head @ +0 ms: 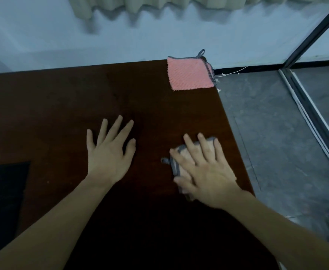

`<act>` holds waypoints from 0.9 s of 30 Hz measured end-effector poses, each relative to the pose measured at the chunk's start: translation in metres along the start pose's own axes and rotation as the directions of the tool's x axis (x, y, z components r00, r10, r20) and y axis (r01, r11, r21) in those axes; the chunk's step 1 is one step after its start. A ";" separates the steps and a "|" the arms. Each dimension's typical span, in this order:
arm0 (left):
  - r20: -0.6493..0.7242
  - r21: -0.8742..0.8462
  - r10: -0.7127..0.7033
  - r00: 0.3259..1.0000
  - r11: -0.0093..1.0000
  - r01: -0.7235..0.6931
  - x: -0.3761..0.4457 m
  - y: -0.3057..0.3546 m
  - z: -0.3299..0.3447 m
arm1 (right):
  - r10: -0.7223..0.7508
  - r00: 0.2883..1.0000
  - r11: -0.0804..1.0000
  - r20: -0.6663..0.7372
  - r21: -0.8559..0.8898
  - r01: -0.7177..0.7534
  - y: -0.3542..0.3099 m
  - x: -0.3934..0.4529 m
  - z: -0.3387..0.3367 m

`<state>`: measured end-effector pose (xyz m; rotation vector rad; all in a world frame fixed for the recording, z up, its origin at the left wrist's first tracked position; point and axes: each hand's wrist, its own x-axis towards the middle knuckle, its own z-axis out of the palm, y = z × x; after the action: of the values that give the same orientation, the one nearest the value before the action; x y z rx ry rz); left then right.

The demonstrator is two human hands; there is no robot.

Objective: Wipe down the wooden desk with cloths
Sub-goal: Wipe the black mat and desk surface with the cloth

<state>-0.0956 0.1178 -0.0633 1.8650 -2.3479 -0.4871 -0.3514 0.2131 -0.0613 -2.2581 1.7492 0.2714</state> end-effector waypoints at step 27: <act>0.038 0.085 -0.005 0.999 0.996 0.002 -0.012 0.009 0.016 | 0.027 0.999 0.999 -0.032 0.023 -0.026 0.016 -0.014 0.008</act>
<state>-0.1058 0.1341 -0.0740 1.9123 -2.4266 -0.4339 -0.3702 0.2252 -0.0659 -2.2369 1.7901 0.2212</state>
